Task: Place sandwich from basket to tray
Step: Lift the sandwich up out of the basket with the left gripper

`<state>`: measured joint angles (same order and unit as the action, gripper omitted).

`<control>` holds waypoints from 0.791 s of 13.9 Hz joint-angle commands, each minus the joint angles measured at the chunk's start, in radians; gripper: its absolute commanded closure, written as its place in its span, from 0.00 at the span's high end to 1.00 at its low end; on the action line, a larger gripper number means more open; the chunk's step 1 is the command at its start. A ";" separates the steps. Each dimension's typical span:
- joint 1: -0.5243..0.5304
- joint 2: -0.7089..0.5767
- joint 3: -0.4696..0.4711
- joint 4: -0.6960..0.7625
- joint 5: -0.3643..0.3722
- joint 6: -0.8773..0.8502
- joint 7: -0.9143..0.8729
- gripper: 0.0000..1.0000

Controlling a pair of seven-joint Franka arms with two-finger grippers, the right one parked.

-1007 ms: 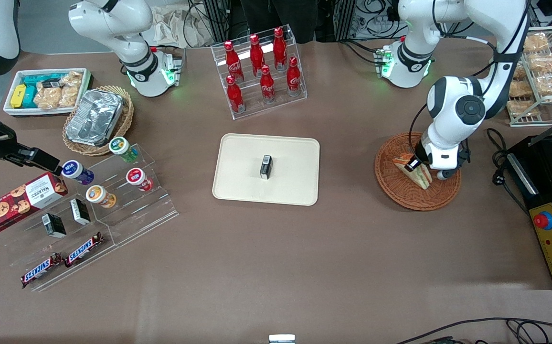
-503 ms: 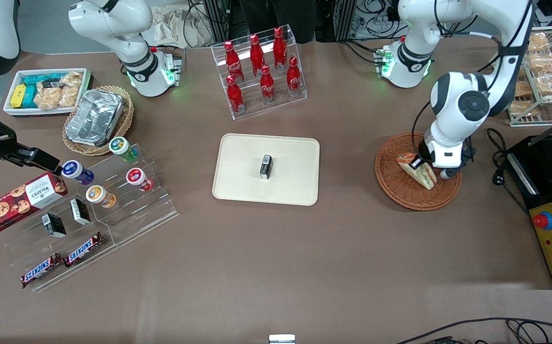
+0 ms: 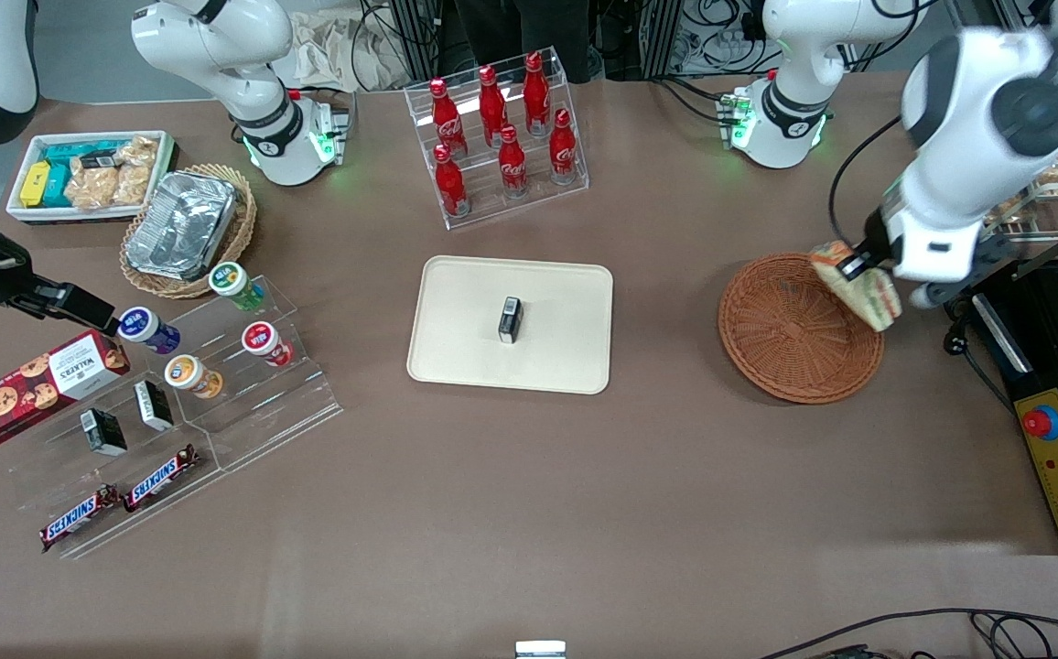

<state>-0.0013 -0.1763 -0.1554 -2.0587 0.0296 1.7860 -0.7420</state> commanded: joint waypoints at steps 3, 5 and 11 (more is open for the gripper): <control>-0.009 0.015 -0.012 0.169 -0.002 -0.144 0.258 0.00; -0.008 0.009 -0.056 0.187 -0.003 -0.155 0.402 0.00; -0.009 0.012 -0.209 0.186 -0.023 -0.148 0.443 0.00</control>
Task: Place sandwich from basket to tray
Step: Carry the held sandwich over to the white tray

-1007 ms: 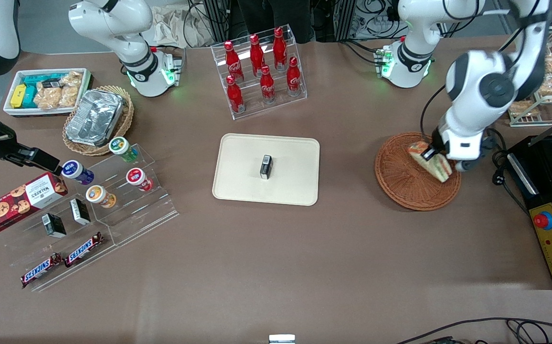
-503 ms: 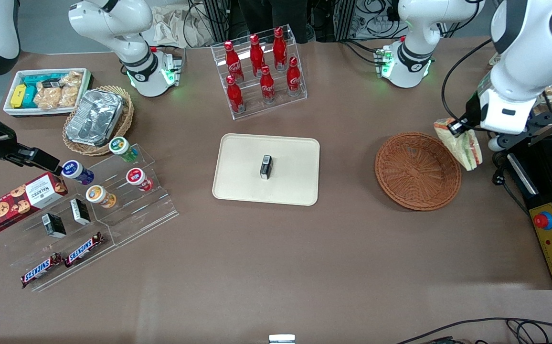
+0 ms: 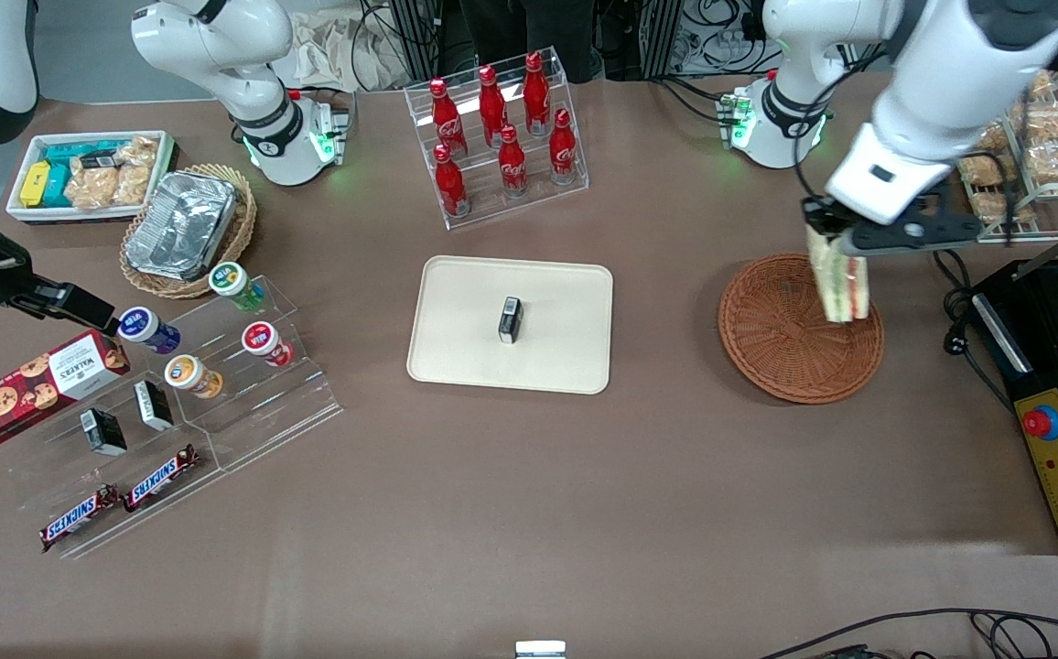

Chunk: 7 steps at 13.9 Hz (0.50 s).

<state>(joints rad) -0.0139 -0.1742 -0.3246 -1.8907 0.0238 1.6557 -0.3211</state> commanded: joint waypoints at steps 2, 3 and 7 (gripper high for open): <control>-0.003 0.030 -0.074 0.013 -0.053 0.012 0.001 0.00; -0.020 0.035 -0.088 0.009 -0.050 0.035 -0.042 0.00; -0.135 0.084 -0.088 -0.028 -0.056 0.163 -0.169 0.00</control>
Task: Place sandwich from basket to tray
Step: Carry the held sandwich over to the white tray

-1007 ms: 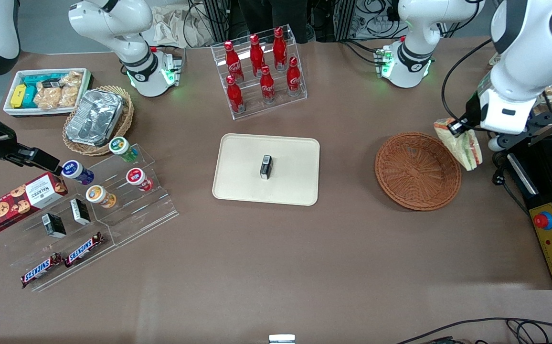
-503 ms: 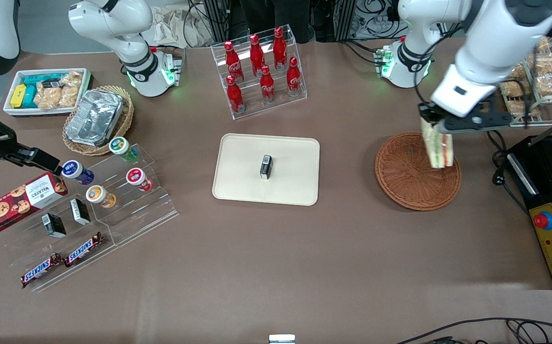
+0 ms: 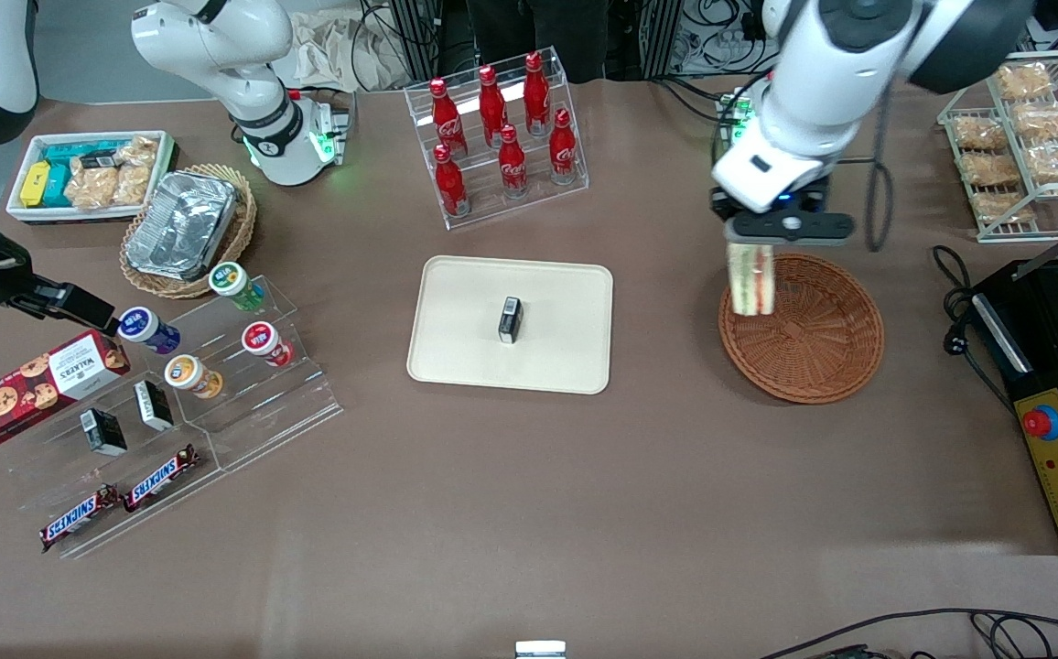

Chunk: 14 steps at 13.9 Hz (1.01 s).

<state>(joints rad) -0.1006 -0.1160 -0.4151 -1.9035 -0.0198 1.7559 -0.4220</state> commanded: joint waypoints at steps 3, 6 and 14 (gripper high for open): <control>-0.146 0.070 0.002 -0.086 0.004 0.224 -0.190 0.00; -0.214 0.151 0.002 -0.109 0.006 0.330 -0.239 0.00; -0.332 0.407 0.010 -0.138 0.110 0.646 -0.356 0.00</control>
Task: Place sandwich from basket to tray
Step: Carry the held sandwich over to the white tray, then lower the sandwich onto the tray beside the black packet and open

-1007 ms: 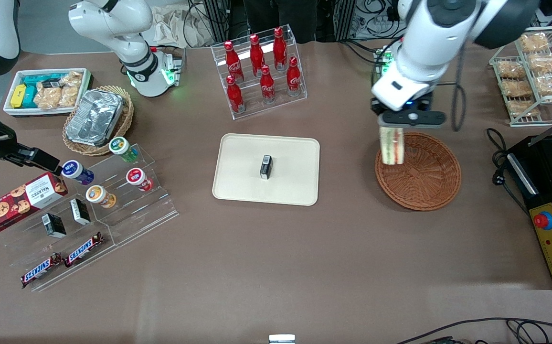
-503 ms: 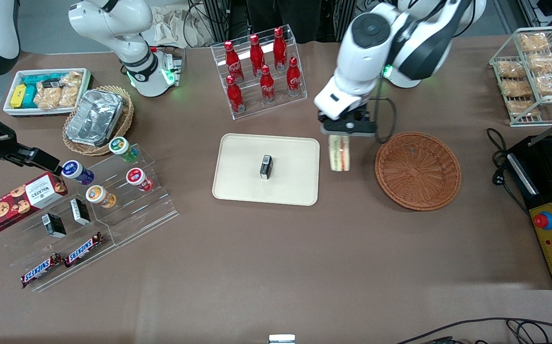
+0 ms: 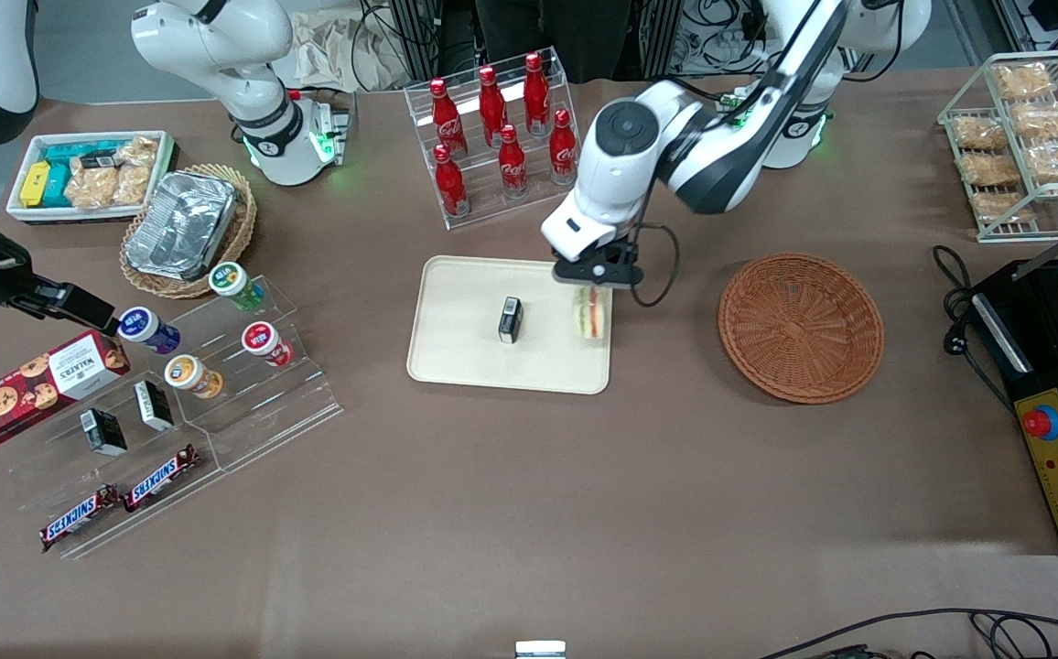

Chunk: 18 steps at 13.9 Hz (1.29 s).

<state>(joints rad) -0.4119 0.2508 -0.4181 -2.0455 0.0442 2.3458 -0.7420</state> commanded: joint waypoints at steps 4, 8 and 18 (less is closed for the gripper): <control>-0.036 0.113 0.025 0.005 0.161 0.096 -0.092 0.00; -0.031 0.159 0.030 0.004 0.215 0.121 -0.103 0.00; -0.036 0.183 0.050 -0.012 0.249 0.164 -0.105 0.99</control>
<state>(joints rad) -0.4320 0.4487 -0.3813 -2.0527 0.2720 2.4964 -0.8175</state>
